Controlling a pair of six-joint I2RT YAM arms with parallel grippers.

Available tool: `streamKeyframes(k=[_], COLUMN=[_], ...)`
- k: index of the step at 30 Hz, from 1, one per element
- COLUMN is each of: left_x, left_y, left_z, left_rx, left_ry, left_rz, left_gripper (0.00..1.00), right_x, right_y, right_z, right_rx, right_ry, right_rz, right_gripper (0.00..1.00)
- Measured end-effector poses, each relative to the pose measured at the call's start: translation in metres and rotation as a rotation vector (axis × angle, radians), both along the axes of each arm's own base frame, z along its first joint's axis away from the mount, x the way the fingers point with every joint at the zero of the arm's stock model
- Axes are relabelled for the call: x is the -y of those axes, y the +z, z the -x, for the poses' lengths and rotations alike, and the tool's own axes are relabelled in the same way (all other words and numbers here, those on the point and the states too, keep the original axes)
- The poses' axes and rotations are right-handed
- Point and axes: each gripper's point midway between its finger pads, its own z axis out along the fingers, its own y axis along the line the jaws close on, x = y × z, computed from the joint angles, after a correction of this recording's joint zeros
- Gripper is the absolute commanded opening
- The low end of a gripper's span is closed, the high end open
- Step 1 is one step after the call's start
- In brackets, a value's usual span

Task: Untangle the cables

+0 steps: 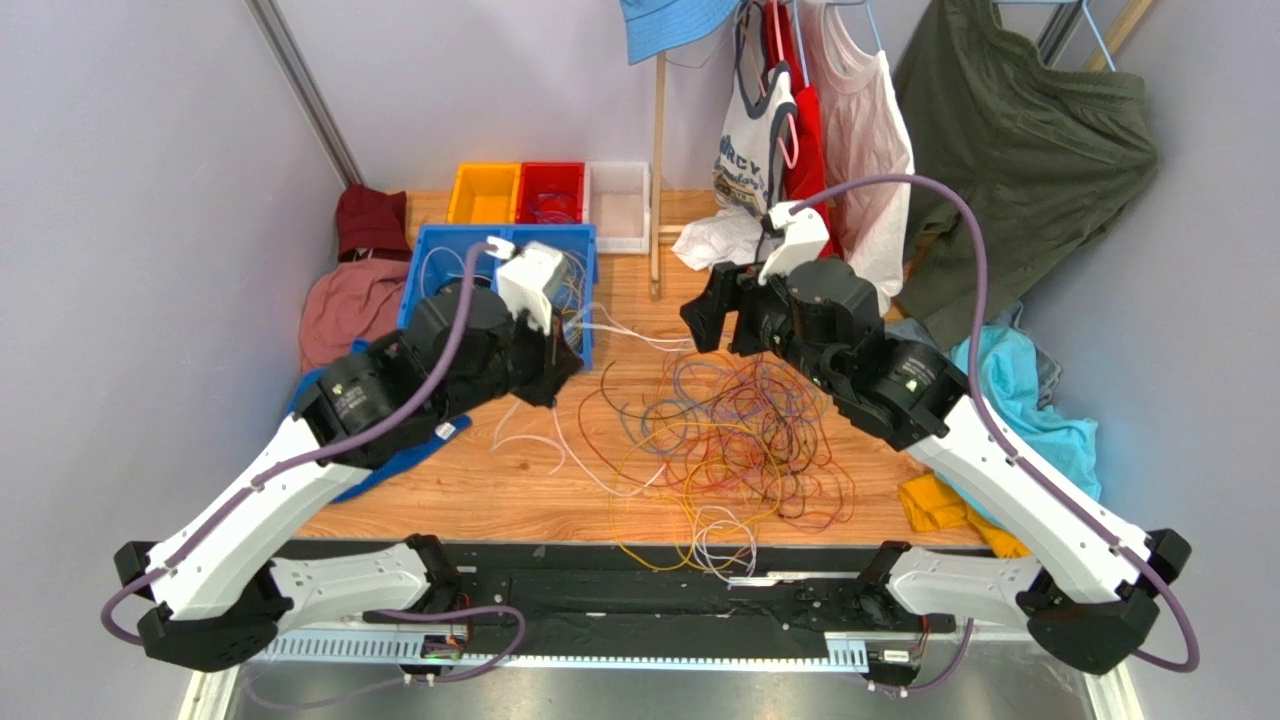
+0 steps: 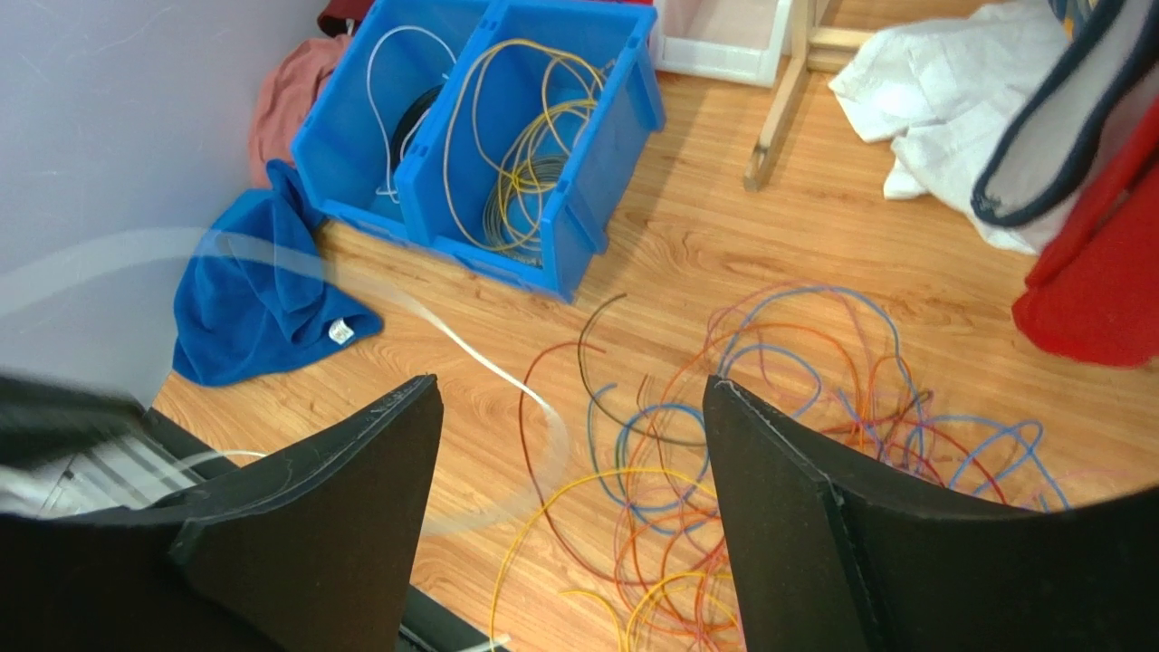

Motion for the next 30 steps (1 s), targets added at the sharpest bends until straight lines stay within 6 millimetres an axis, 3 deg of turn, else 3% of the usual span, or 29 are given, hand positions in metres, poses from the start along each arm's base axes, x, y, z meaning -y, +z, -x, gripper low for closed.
streamKeyframes(k=[7,10,13,16,19,21,26,30], left_x=[-0.028,-0.032,-0.034,-0.031,-0.027,-0.022,-0.02,-0.054], left_y=[0.08,0.12,0.158,0.185,0.186,0.178,0.151,0.114], left_z=[-0.035,-0.045,-0.056,-0.068,-0.077,-0.084,-0.111,-0.146], left_rx=[0.102,0.163,0.227,0.281,0.286,0.272,0.222,0.14], left_ry=[0.169,0.204,0.235,0.253,0.26,0.262,0.305,0.427], left_rz=[0.024,0.06,0.089,0.113,0.096,0.072,-0.003,-0.074], left_gripper=[0.0,0.0,0.0,0.0,0.0,0.0,0.0,0.0], right_x=[0.028,0.036,0.036,0.025,0.009,-0.001,-0.013,-0.011], right_y=[0.0,-0.009,-0.043,-0.096,-0.147,-0.167,-0.173,-0.169], right_z=[0.029,0.042,0.055,0.069,0.086,0.099,0.109,0.11], right_rx=[0.025,0.026,-0.01,-0.09,-0.193,-0.243,-0.262,-0.252], right_ry=[-0.004,0.007,0.043,0.118,0.209,0.269,0.315,0.306], right_rz=[-0.077,-0.12,-0.146,-0.144,-0.1,-0.075,-0.096,-0.13], right_gripper=[0.76,0.76,0.78,0.82,0.83,0.82,0.8,0.79])
